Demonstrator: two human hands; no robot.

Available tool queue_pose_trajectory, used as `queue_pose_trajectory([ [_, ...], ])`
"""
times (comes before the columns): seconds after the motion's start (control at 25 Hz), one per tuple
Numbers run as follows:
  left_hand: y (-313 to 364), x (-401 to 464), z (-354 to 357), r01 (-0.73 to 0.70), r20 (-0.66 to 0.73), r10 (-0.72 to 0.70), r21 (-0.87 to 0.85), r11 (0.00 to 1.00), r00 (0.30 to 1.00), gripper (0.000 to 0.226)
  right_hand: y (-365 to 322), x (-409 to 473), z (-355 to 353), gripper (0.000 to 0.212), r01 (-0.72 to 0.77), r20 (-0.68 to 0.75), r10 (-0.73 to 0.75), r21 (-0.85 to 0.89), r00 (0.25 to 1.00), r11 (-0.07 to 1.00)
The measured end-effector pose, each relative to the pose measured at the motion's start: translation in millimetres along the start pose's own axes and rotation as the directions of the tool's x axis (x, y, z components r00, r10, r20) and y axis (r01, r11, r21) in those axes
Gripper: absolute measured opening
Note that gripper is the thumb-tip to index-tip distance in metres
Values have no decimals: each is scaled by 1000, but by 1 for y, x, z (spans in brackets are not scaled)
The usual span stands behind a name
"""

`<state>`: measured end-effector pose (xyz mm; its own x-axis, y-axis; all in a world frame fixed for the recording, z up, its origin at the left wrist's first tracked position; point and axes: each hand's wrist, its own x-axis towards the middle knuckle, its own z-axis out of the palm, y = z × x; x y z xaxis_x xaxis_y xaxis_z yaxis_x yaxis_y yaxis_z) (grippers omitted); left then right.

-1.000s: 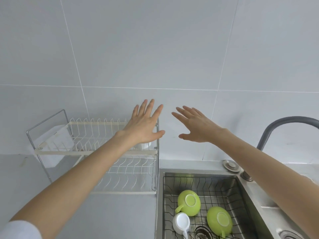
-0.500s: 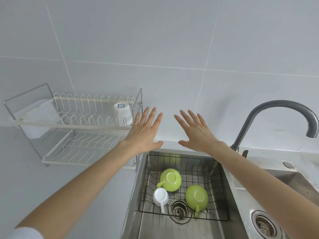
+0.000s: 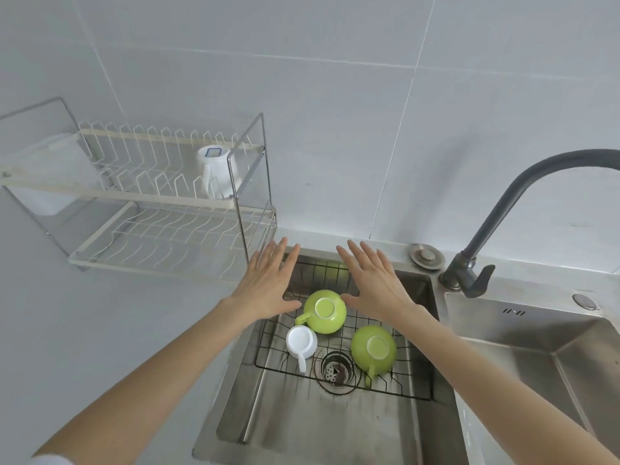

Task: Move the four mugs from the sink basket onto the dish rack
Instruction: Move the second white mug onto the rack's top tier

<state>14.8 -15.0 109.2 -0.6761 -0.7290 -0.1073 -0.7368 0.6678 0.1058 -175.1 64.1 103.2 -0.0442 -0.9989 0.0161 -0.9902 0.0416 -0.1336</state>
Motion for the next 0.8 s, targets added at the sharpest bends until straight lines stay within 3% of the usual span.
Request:
queue_pose_trajectory([
  [0.4, -13, 16, 99, 170, 253, -111, -225, 960, 961, 77, 10, 17, 98, 79, -55, 238, 13, 172, 971, 983],
  [0.8, -14, 39, 181, 366, 465, -141, -437, 822, 874, 70, 15, 24, 179, 76, -181, 563, -13, 288, 827, 941],
])
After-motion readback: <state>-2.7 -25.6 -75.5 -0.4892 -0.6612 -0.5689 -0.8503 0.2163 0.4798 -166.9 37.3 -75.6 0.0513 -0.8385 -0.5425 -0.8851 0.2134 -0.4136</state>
